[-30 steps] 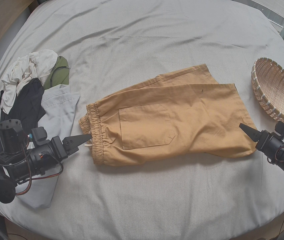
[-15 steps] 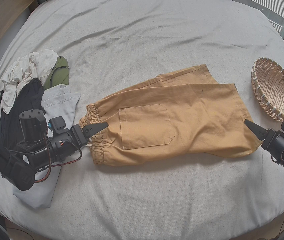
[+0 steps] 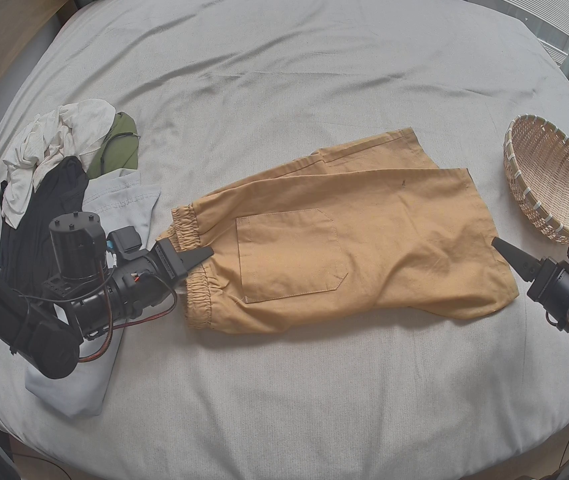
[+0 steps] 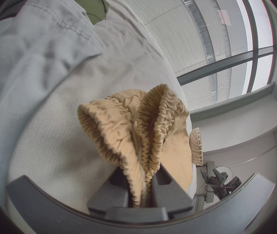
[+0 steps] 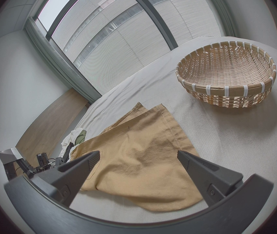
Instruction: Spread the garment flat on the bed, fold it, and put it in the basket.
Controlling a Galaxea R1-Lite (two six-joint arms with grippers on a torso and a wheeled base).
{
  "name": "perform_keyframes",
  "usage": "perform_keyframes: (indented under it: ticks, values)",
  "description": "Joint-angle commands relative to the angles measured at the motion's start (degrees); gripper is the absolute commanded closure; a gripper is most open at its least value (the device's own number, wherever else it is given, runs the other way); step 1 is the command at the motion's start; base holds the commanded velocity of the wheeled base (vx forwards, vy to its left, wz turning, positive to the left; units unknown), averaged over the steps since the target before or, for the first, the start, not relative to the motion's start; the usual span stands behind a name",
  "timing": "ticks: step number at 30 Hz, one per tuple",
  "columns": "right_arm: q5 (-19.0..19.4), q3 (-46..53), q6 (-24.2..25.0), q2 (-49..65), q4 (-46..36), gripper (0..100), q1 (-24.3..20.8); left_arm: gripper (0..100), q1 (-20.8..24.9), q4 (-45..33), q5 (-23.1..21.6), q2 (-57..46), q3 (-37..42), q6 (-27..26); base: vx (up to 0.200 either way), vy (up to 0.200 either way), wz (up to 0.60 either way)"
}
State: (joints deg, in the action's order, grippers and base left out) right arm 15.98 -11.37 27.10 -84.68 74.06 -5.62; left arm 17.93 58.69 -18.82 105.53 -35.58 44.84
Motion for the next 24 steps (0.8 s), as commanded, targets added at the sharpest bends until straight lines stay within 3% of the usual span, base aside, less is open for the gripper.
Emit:
perform_keyframes:
  ticks: [1, 11, 17, 18, 24]
  values:
    - [0.01, 0.21, 0.06, 0.04, 0.03, 0, -0.01, 100, -2.02, -2.61, -0.87, -7.71, 3.77, 0.95, 0.0, 0.0, 0.0]
    - [0.01, 1.09, 0.06, 0.04, 0.03, 0, -0.27, 100, -7.21, -20.8, -5.61, -18.43, 6.58, 0.51, 0.0, 0.0, 0.0]
    - [0.1, 1.79, 0.06, -0.05, 0.12, 0, -0.36, 100, -8.0, -22.21, -6.23, -17.73, 9.31, 0.25, 0.0, 0.0, 0.0]
    - [0.1, 1.79, 0.06, -0.05, 0.03, 0, -0.44, 0, -7.91, -22.21, -6.14, -17.64, 9.39, 0.25, 0.0, 0.0, 0.0]
    - [0.1, 1.53, 0.06, 0.04, 0.12, 0, -0.44, 0, -9.14, -22.04, -5.7, -16.94, 9.66, -0.19, 0.0, 0.0, 0.0]
